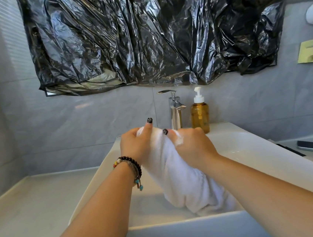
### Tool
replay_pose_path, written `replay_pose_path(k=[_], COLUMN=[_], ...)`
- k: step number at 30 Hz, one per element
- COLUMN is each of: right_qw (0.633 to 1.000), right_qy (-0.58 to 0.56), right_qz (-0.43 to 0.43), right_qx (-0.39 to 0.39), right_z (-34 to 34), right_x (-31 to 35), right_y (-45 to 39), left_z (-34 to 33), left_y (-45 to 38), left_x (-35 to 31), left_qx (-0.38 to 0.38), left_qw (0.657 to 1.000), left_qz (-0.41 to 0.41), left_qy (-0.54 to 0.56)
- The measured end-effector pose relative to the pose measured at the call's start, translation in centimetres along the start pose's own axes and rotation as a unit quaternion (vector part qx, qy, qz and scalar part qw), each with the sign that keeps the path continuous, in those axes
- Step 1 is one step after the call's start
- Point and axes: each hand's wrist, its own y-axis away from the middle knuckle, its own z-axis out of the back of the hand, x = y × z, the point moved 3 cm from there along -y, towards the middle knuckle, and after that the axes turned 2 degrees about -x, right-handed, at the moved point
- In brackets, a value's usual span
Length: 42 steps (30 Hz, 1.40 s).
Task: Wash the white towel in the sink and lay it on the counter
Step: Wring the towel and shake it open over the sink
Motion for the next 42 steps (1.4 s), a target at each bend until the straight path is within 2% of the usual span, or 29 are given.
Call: replay_pose_path(k=[2,5,8,11,12,13,15,17,20,22,25,27,29,31,33,36,40,42], right_qw=[0.998,0.983,0.947,0.917,0.91,0.91,0.933,0.966,0.986,0.983,0.965,0.958,0.954,0.943,0.95,0.985,0.994,0.993], right_qy=[-0.06,-0.173,-0.287,-0.345,-0.355,-0.352,-0.3,-0.221,-0.154,-0.171,-0.233,-0.258,-0.279,-0.294,-0.243,-0.115,-0.077,-0.115], right_qz=[-0.026,-0.064,-0.143,-0.173,-0.173,-0.167,-0.135,-0.098,-0.06,-0.067,-0.124,-0.125,-0.099,-0.095,-0.091,-0.035,0.027,0.013], right_qx=[-0.021,-0.007,0.024,0.103,0.129,0.144,0.144,0.097,0.035,0.015,-0.012,0.0,0.044,0.126,0.172,0.124,0.074,0.035], right_z=[0.5,0.1,0.0,-0.7,-0.9,-1.1,-1.6,-1.9,-1.6,-0.9,-0.4,-0.4,-0.4,-0.8,-1.9,-2.6,-1.7,-1.0], right_x=[-0.1,-1.1,-2.2,-2.4,-2.1,-1.9,-1.4,-0.7,0.2,0.4,0.1,-0.2,-0.3,-0.4,-0.9,-1.0,0.2,0.6], right_y=[0.2,0.2,0.2,0.7,0.9,1.0,1.0,0.8,0.7,0.6,0.6,0.7,0.8,1.1,1.2,1.1,1.0,0.8], left_z=[-0.4,-1.4,-2.4,-1.7,-1.3,-0.9,-0.4,-0.2,-0.2,-0.4,-1.0,-1.1,-0.9,-0.5,-0.4,-0.7,-0.6,-0.7], left_y=[0.2,1.1,2.1,1.2,0.9,0.6,0.2,0.1,-0.1,-0.1,0.1,0.2,0.2,0.2,0.3,0.4,0.1,0.3], left_x=[0.0,-0.2,0.4,0.5,0.5,0.6,0.8,0.9,1.2,1.0,0.6,0.6,0.8,1.0,0.9,0.9,1.0,0.6], left_qx=[0.044,0.136,0.2,0.113,0.072,0.038,-0.004,-0.027,-0.035,-0.03,-0.016,-0.001,0.011,0.009,0.014,0.022,-0.004,-0.015], left_qw=[0.999,0.988,0.978,0.984,0.986,0.991,0.998,0.999,0.997,0.996,0.996,0.995,0.995,0.994,0.993,0.996,0.999,0.999], left_qz=[0.018,0.043,0.057,-0.021,-0.038,-0.039,-0.012,0.023,0.073,0.083,0.089,0.097,0.093,0.093,0.092,0.082,0.047,0.049], left_qy=[0.016,0.065,0.006,-0.134,-0.143,-0.122,-0.055,-0.004,0.013,0.016,0.002,0.015,0.041,0.054,0.068,0.04,-0.013,-0.01])
